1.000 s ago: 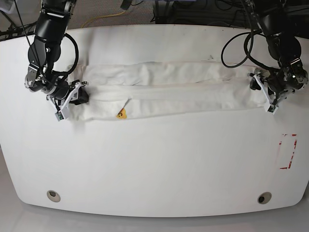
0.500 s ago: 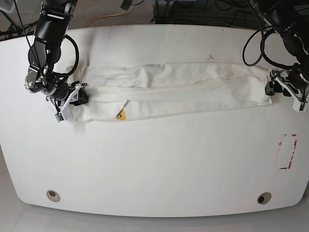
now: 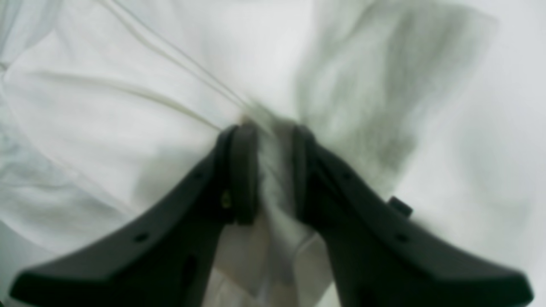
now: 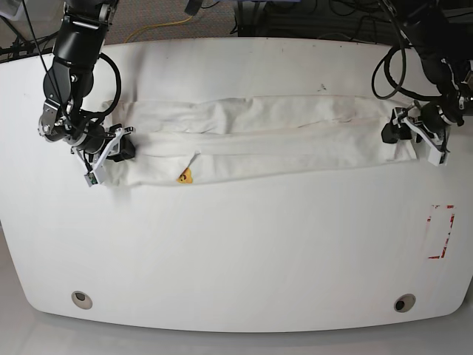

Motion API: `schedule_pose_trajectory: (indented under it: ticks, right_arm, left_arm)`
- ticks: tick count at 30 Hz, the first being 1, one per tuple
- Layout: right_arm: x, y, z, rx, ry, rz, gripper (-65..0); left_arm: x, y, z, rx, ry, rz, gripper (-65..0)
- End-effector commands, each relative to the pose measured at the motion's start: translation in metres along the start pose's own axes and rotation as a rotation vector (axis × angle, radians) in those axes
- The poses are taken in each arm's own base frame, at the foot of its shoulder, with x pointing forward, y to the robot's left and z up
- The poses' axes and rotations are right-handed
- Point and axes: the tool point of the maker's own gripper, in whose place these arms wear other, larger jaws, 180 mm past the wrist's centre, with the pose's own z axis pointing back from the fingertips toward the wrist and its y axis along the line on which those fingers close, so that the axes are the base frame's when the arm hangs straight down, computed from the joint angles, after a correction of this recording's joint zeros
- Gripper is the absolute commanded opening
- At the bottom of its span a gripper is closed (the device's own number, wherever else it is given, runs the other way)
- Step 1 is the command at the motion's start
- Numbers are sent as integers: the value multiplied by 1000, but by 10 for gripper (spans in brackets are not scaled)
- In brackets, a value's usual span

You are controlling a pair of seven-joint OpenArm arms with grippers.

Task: Fold the T-shirt properly
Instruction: 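Fold the shirt end held by the left gripper toward the right gripper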

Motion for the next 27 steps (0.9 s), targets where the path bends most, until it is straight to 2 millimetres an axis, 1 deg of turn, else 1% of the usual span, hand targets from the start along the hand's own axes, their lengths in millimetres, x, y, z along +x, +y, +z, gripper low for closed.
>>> schedule_pose_trajectory:
  ticks: [1, 2, 4, 5, 6, 8, 9, 11, 12, 13, 14, 17, 18, 19, 20, 21, 22, 24, 26, 27]
  right_arm:
    - [2, -7, 4, -26, 17, 20, -525]
    - [2, -6, 4, -24, 17, 19, -525]
    - [3, -2, 1, -15, 11, 13, -525]
    - [3, -1, 1, -13, 11, 12, -525]
    - [3, -2, 1, -14, 10, 11, -525]
    - [3, -2, 1, -14, 10, 11, -525]
    - [3, -2, 1, -14, 10, 11, -525]
    - [3, -1, 1, -13, 10, 10, -525]
    - [3, 0, 0, -12, 9, 10, -525]
    - [3, 0, 0, -10, 8, 9, -525]
    - [3, 0, 0, -10, 8, 9, -525]
    - [4, 0, 0, -11, 6, 10, -526]
    - [4, 0, 0, -11, 6, 10, -526]
    - [4, 1, 0, -10, 7, 11, -526]
    - [4, 1, 0, -10, 7, 11, -526]
    - [4, 1, 0, -10, 7, 11, -526]
    - [4, 1, 0, -10, 7, 11, -526]
    - [4, 1, 0, -10, 7, 11, -526]
    - [5, 0, 0, -10, 5, 11, -526]
    - [5, 0, 0, -10, 5, 11, -526]
  left_arm:
    - [2, 0, -2, -6, 14, -12, -196]
    - [4, -1, -3, -11, 12, -12, -211]
    - [9, -2, -4, -13, 6, -16, -286]
    - [9, -3, -3, -12, 5, -17, -353]
    - [10, -3, -3, -11, 3, -19, -443]
    - [10, -3, -3, -12, 7, -21, -556]
    - [8, -3, -2, -10, 20, -26, -576]
    - [12, -5, 2, 0, 27, -51, -571]
    - [20, -7, 8, 13, 17, -83, -569]
    - [32, -12, 15, 28, -10, -130, -571]
    - [41, -23, 19, 30, -33, -178, -571]
    - [54, -57, 23, 12, -67, -297, -571]
    - [60, -73, 25, -2, -83, -353, -571]
    - [64, -86, 25, -16, -93, -391, -571]
    - [67, -103, 23, -41, -103, -431, -571]
    - [67, -118, 21, -65, -109, -462, -571]
    - [64, -139, 17, -105, -105, -504, -571]
    - [59, -163, 11, -155, -99, -542, -571]
    - [49, -197, -1, -241, -89, -565, -569]
    - [46, -211, -5, -275, -85, -573, -569]
